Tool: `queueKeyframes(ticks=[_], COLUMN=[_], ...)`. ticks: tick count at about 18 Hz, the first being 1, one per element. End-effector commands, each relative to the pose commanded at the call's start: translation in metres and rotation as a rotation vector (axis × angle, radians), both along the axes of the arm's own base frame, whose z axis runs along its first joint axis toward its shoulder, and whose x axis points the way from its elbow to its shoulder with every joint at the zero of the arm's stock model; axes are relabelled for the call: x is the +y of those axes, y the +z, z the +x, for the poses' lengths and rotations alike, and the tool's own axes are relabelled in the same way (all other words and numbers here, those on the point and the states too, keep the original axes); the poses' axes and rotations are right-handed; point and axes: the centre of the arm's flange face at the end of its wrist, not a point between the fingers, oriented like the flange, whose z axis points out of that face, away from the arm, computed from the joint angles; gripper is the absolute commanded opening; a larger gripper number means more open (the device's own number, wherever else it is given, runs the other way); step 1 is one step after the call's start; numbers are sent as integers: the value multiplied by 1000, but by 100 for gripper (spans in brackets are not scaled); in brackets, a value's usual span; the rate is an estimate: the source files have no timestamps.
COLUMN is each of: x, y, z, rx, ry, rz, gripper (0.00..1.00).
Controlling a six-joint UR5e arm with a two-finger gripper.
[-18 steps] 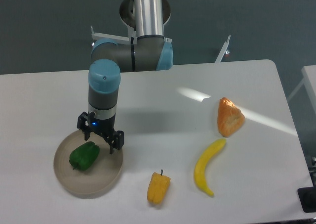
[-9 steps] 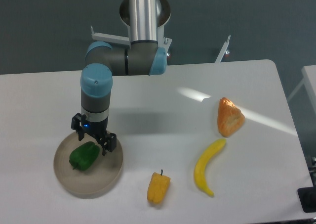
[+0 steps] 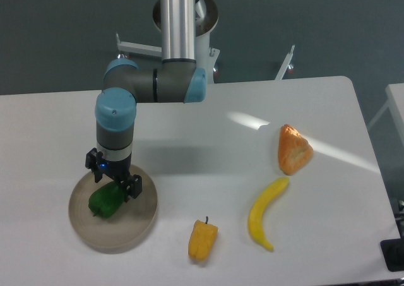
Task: Pick up the green pepper from the plate
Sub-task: 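Lower the gripper onto the green pepper and close on it, then lift the green pepper off the plate and carry it toward the banana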
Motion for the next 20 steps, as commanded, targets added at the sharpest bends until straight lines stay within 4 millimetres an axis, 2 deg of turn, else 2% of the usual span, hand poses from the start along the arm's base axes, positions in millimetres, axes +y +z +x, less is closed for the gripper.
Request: queueKeyframes(ticks=[2, 4, 5, 6, 8, 13, 17, 20], x=[1, 1, 2, 1, 1, 4, 5, -7], y=[2, 4, 4, 5, 5, 17, 41, 71], z=[0, 0, 0, 0, 0, -2, -18, -67], rx=[0, 1, 0, 0, 2, 8, 21, 63], ry=[-2, -2, -4, -4, -9, -14, -1, 1], rz=[5, 8, 9, 10, 11, 31, 64, 103], gripper=[99, 65, 52, 42, 35, 33, 32, 32])
